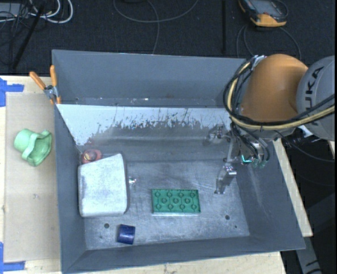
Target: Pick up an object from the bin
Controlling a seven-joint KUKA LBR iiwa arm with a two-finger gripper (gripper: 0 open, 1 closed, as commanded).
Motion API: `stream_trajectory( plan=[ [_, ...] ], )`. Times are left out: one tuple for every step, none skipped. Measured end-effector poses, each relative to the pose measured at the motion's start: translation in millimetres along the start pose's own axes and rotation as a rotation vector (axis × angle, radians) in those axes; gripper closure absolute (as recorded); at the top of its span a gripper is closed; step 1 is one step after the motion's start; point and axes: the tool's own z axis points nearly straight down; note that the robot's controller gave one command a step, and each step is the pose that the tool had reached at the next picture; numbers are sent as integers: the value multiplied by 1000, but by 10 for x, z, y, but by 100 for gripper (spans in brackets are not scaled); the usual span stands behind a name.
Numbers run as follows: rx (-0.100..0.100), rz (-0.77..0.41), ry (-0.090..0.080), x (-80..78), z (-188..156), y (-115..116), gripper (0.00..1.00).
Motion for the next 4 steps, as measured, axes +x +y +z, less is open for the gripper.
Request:
stream_trajectory(
  plan=[
    [0,70,-13,683,1100,-371,0],
    [-1,221,-15,506,1068,219,0],
    [-1,219,-19,485,1034,211,100],
    [1,32,-15,678,-436,256,100]
  ],
)
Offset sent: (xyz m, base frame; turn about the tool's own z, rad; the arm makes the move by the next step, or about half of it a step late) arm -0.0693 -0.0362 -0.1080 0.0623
